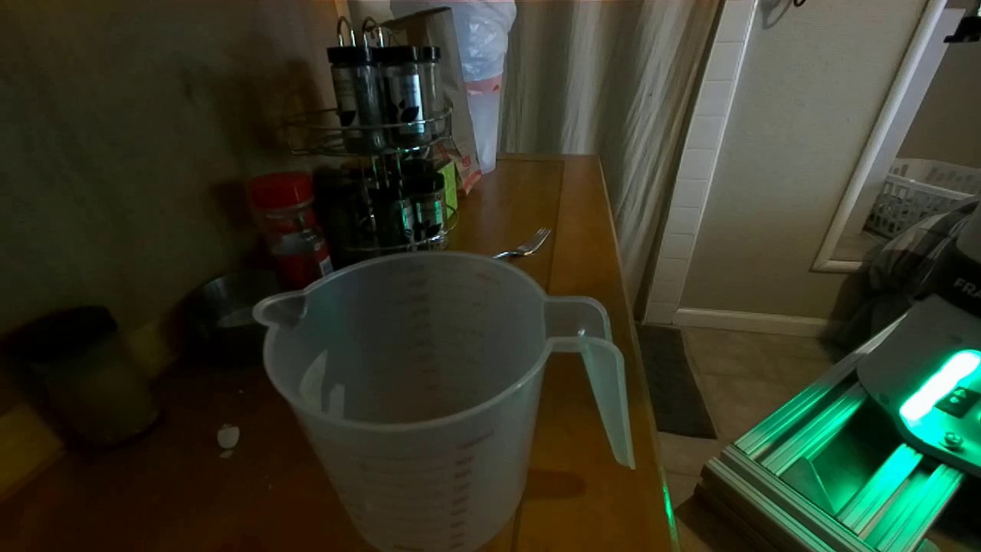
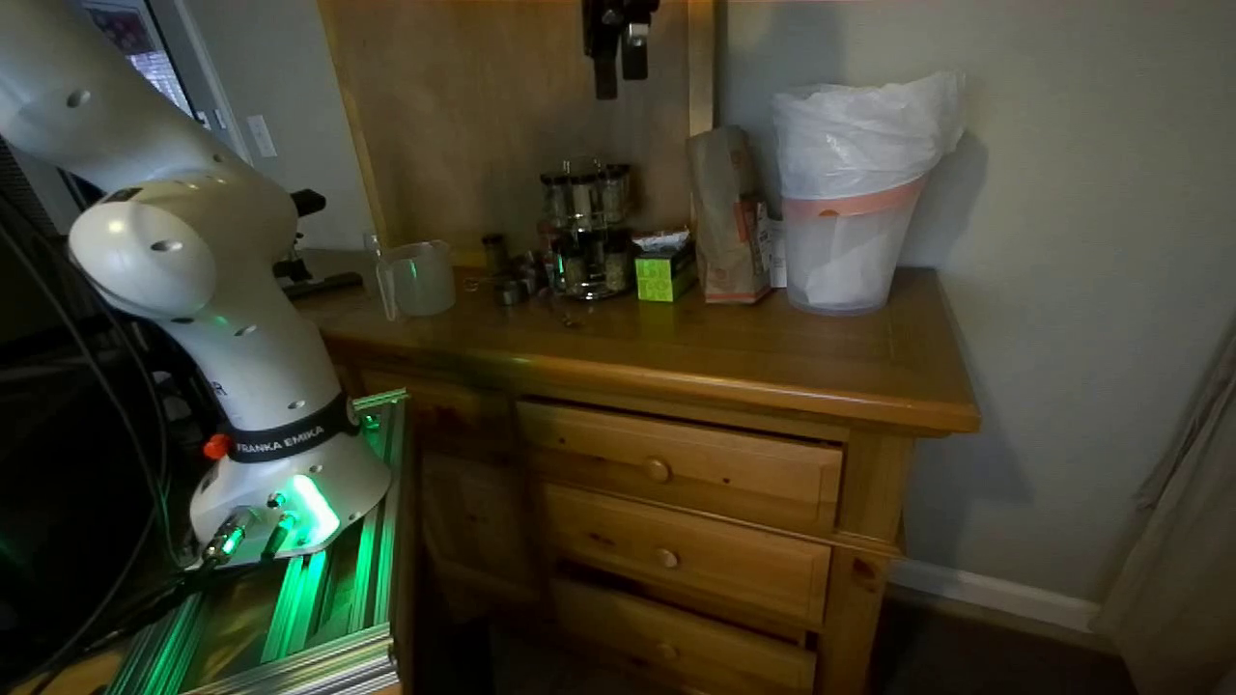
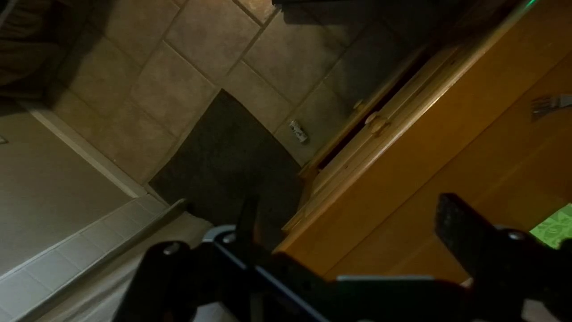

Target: Remove one container from the seasoning rack and put it on the table

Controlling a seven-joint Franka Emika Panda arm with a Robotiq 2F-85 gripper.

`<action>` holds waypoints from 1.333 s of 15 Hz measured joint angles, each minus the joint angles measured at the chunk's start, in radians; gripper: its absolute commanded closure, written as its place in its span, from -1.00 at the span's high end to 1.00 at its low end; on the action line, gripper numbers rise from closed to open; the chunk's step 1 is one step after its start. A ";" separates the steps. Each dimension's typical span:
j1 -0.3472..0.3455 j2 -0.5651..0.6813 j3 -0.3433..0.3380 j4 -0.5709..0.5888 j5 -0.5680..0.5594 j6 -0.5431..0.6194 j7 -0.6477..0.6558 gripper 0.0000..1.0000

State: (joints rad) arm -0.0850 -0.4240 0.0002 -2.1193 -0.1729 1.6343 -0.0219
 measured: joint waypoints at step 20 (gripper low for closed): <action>0.153 0.185 0.109 -0.079 0.376 0.190 0.220 1.00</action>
State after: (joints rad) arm 0.0685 -0.2388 0.1094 -2.1985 0.2030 1.8243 0.1977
